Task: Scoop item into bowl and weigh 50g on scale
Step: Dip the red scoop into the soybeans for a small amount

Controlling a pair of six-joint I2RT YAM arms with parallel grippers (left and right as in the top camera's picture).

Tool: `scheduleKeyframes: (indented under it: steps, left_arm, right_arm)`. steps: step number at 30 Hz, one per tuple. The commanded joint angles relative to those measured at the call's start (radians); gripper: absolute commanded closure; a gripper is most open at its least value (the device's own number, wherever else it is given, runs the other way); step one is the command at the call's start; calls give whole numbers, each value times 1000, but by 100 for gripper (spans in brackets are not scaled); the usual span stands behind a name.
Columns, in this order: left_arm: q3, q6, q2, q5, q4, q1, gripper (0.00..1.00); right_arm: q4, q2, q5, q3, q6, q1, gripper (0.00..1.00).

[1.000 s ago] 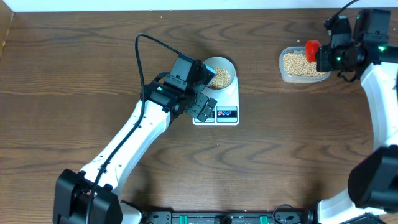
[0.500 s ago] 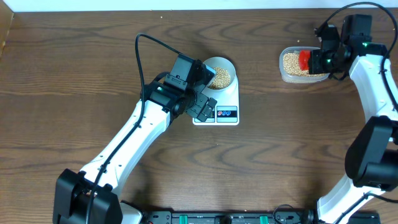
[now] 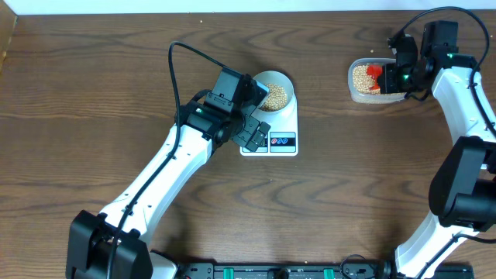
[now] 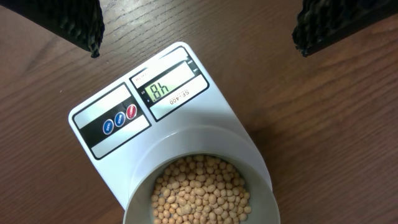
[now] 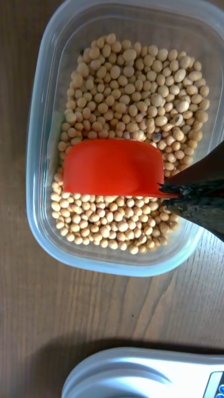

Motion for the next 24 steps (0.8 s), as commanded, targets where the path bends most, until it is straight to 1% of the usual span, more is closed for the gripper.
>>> scheduleKeyframes:
  steps: [1,11,16,17,24]
  left_arm:
    - [3,16,-16,-6,0,2,0]
    - [3,16,-16,-6,0,2,0]
    - [3,16,-16,-6,0,2,0]
    - [3,16,-16,-6,0,2,0]
    - [3,16,-16,-6,0,2,1]
  right_arm:
    - [3,17,-44,9,14,-25,99]
    - [-3,-33,-238,9,14,-148,99]
    - [-21,-34,-389,9,27,-200,99]
    - [-23,-34,-476,9,30,-219,99]
    - [-21,-34,-660,9,29,-212,99]
